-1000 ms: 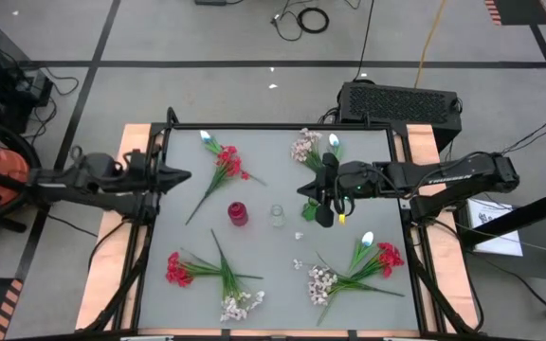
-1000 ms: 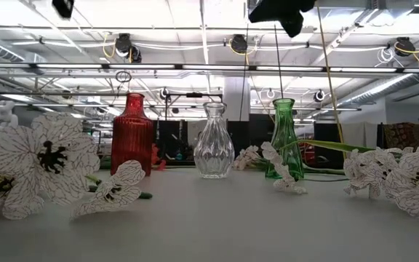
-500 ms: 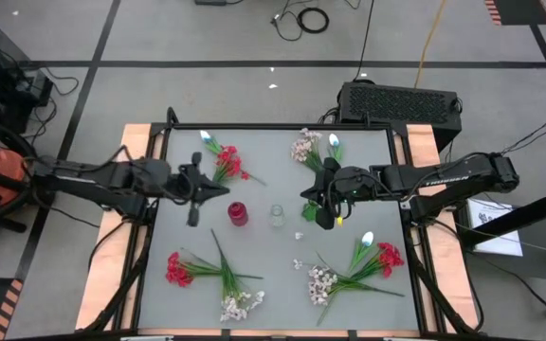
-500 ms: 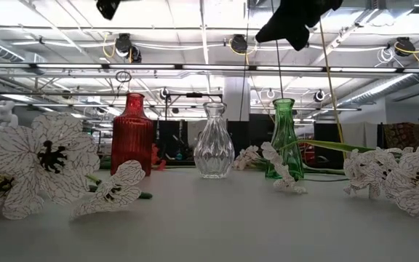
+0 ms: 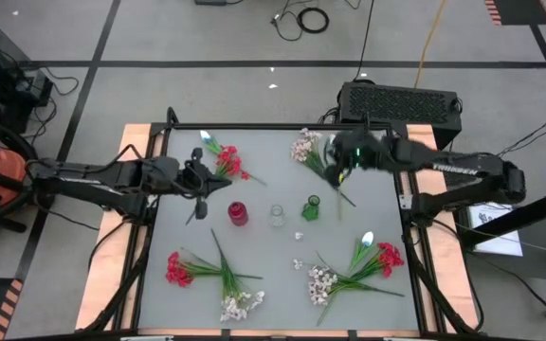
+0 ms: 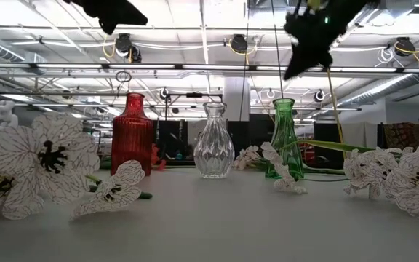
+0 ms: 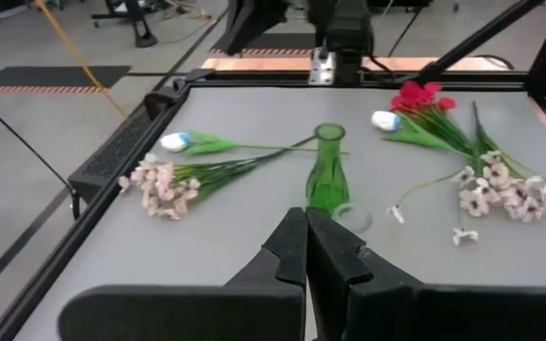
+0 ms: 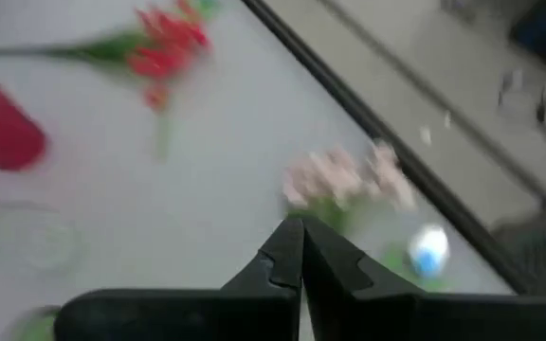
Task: Sort flowers into vase by color
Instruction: Put the top right white flower into the red flower vase
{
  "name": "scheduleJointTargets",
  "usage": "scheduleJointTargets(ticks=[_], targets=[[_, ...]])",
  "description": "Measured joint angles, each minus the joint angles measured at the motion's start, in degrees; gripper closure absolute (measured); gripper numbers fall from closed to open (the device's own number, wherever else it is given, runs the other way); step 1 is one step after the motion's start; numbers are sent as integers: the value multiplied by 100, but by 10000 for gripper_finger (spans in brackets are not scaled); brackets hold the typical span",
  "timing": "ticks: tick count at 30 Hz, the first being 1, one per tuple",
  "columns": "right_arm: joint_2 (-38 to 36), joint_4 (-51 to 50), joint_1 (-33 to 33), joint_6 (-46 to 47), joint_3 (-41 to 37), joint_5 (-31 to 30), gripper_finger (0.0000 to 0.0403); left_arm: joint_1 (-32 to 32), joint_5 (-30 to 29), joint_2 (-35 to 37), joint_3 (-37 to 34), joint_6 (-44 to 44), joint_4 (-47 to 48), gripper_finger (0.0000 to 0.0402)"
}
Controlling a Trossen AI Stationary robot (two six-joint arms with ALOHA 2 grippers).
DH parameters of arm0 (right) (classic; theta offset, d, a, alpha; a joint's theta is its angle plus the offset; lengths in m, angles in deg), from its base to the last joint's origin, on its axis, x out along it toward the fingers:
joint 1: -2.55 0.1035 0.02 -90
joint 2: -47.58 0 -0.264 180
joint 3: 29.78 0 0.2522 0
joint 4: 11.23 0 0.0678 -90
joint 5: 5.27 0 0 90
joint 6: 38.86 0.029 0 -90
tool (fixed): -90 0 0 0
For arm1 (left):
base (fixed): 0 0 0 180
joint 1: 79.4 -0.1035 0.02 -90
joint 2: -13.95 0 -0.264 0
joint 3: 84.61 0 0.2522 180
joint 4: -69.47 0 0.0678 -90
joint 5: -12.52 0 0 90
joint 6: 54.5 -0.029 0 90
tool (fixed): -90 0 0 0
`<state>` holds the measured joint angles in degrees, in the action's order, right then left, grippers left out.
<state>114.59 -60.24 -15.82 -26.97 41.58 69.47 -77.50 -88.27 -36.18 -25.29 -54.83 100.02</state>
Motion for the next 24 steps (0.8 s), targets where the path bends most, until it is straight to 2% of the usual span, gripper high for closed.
scheduleJointTargets(ticks=[4,8,16,24], targets=[[438,-130,-930,-166,2,903,397,-38,0,0,0,110,31,400],[1019,19,-1197,-452,2,1640,369,-38,2,0,0,149,60,400],[2120,246,-1205,-654,2,1713,279,-38,0,0,0,155,205,400],[2810,1030,-1203,-500,4,1713,199,-38,0,0,0,153,222,400]])
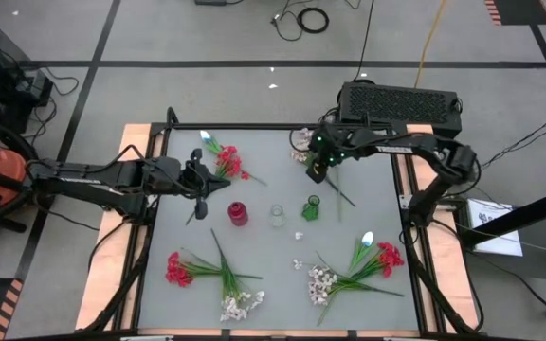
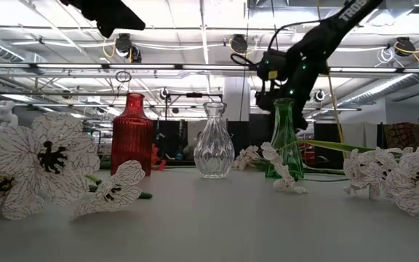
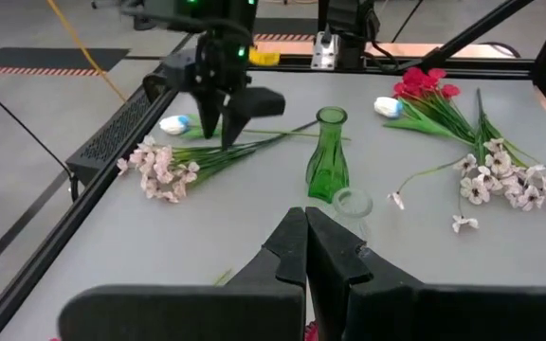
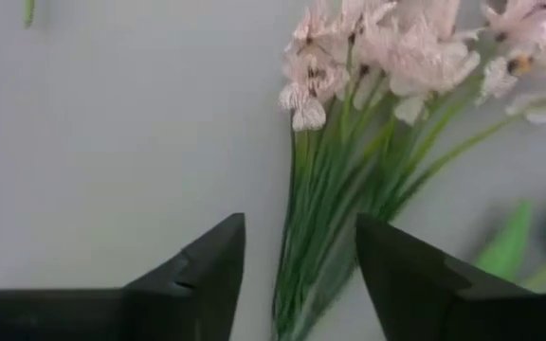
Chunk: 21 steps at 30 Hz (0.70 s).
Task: Sort flowers into vase by color
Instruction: Put the top right white flower into the red flower vase
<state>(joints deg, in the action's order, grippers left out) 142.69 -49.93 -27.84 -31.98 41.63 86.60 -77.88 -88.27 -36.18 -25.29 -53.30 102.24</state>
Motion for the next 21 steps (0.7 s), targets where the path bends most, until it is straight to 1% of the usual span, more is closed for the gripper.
scheduleJointTargets(ticks=[6,9,12,15,17,19,21], targets=[[365,68,-5,89,0,-240,157,0,0,0,0,0,0,400],[503,112,-9,83,0,-314,147,0,-2,0,0,0,0,400],[665,190,-11,42,0,-355,146,0,-4,0,0,-2,0,400],[863,332,-11,7,1,-362,157,0,-15,0,0,-2,0,400],[945,403,-11,0,14,-380,176,0,-17,0,0,-4,0,400],[964,421,-9,16,20,-409,206,2,-17,0,0,-4,0,400],[953,435,-7,104,20,-445,245,0,-20,0,0,-6,0,400]])
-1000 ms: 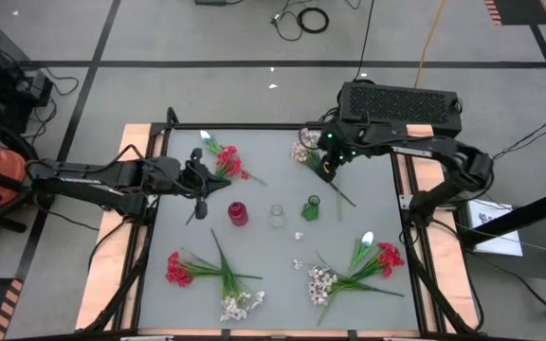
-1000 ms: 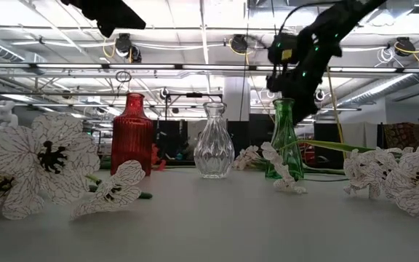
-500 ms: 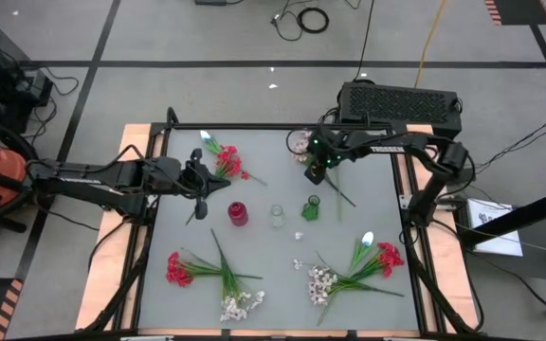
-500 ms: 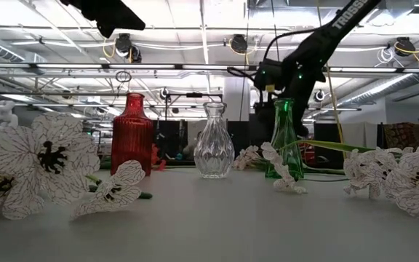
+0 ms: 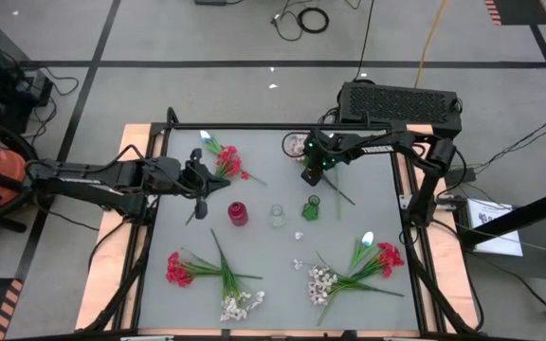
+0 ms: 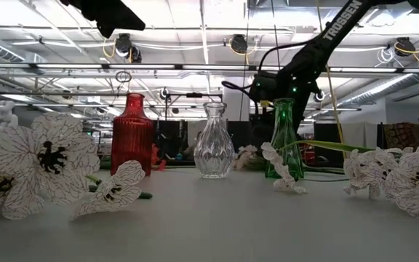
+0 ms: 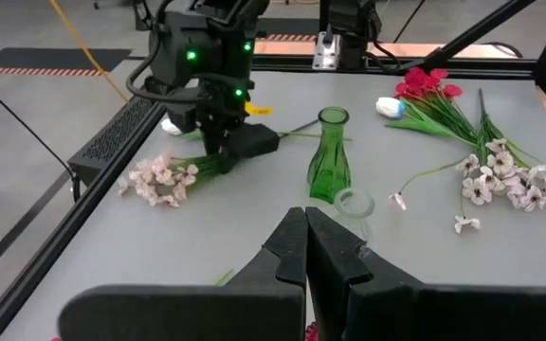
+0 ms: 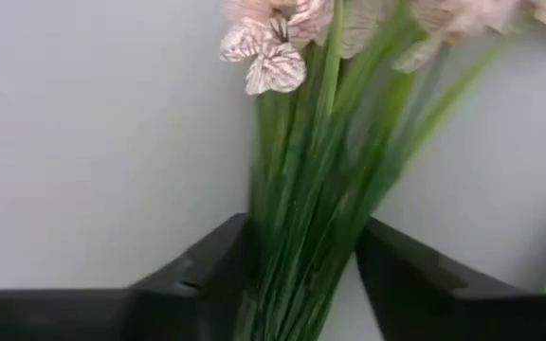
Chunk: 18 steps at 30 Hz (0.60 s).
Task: Sort flowers into vase by color
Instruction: Put the top right white flower into the red flower vase
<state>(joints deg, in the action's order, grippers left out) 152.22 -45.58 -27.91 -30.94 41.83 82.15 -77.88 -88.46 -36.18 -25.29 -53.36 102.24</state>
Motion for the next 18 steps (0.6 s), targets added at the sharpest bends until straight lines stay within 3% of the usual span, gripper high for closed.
scheduleJointTargets(ticks=[6,11,18], targets=[[-213,81,-8,43,-26,-82,383,0,0,0,0,-20,0,400],[-848,445,35,42,-26,-30,387,0,0,0,0,-25,0,400],[-2444,1523,238,-17,-26,524,398,0,0,0,0,-38,0,400]])
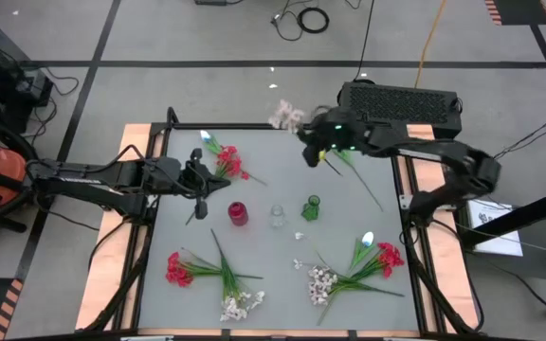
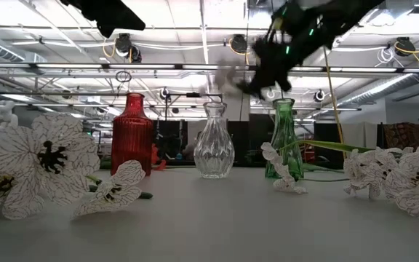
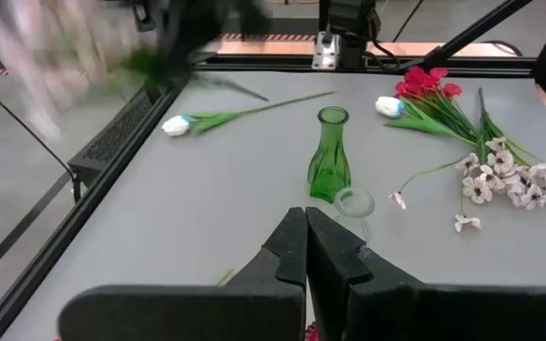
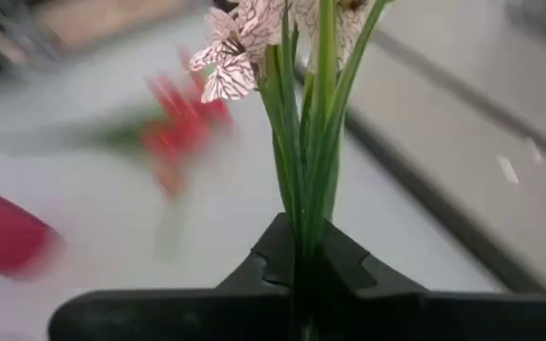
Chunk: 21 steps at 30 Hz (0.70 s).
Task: Sort flowers into vase by color
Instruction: Put the top right white flower into the red flower vase
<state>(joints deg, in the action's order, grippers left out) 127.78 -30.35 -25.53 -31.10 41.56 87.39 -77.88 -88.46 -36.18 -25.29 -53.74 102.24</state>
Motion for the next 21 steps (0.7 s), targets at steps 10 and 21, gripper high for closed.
scheduleJointTargets(ticks=[10,21], targets=[[-1453,2200,1295,54,9,173,401,0,-20,-221,-2,40,-1103,400],[-1033,2645,2886,-398,7,-465,402,20,365,-1313,-2,346,-2716,318]])
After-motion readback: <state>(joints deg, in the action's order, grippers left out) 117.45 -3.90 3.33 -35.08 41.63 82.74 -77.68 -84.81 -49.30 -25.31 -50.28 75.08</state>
